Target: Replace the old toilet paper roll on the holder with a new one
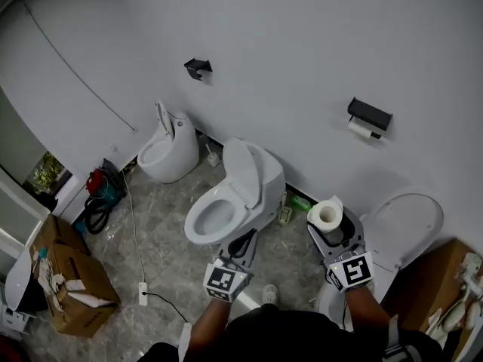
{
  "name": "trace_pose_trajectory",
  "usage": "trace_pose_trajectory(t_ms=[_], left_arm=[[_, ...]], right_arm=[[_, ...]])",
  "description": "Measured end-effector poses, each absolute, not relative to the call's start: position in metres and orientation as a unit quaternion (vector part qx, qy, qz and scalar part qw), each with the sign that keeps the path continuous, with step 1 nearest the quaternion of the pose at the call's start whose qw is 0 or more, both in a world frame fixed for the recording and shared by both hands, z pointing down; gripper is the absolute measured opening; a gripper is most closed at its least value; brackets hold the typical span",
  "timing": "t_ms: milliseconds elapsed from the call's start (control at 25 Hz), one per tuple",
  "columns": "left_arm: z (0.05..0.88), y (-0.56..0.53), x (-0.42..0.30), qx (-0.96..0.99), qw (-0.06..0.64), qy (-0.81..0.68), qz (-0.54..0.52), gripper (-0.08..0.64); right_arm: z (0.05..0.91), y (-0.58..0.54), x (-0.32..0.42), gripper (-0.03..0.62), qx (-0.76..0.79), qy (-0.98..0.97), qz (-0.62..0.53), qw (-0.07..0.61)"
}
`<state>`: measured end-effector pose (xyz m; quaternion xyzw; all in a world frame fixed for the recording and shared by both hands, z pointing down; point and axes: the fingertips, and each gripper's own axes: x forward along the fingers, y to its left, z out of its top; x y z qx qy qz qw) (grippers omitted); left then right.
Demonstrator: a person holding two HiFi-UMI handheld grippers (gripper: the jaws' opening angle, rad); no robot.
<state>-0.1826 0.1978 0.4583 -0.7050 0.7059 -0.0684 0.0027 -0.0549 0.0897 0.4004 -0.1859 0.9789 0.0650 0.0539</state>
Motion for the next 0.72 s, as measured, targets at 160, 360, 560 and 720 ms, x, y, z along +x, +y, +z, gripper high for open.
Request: trace_pose_trajectory(t_ms=[160, 360, 560, 720], left_arm=[[0.451, 0.161, -0.213, -0.726, 0.007, 0.685, -0.060, 0.006], [0.452, 0.129, -0.238, -0.754, 0.008, 0.655, -0.056, 0.006], [0.459, 0.105, -0.244, -0.782, 0.007, 0.621, -0.054, 0.006], [0.463, 0.086, -0.240, -0.801, 0.005, 0.596, -0.046, 0.006]], right_arm=[[0.397, 0.059, -0.077, 0.305, -0.227, 0.971, 0.064, 0.049], [0.402, 0.032, -0.091, 0.305, -0.284, 0.956, 0.058, 0.033], [0.409, 0.023, -0.091, 0.305, -0.328, 0.943, 0.059, 0.015], [0.415, 0.018, -0.080, 0.305, -0.361, 0.931, 0.058, 0.005]])
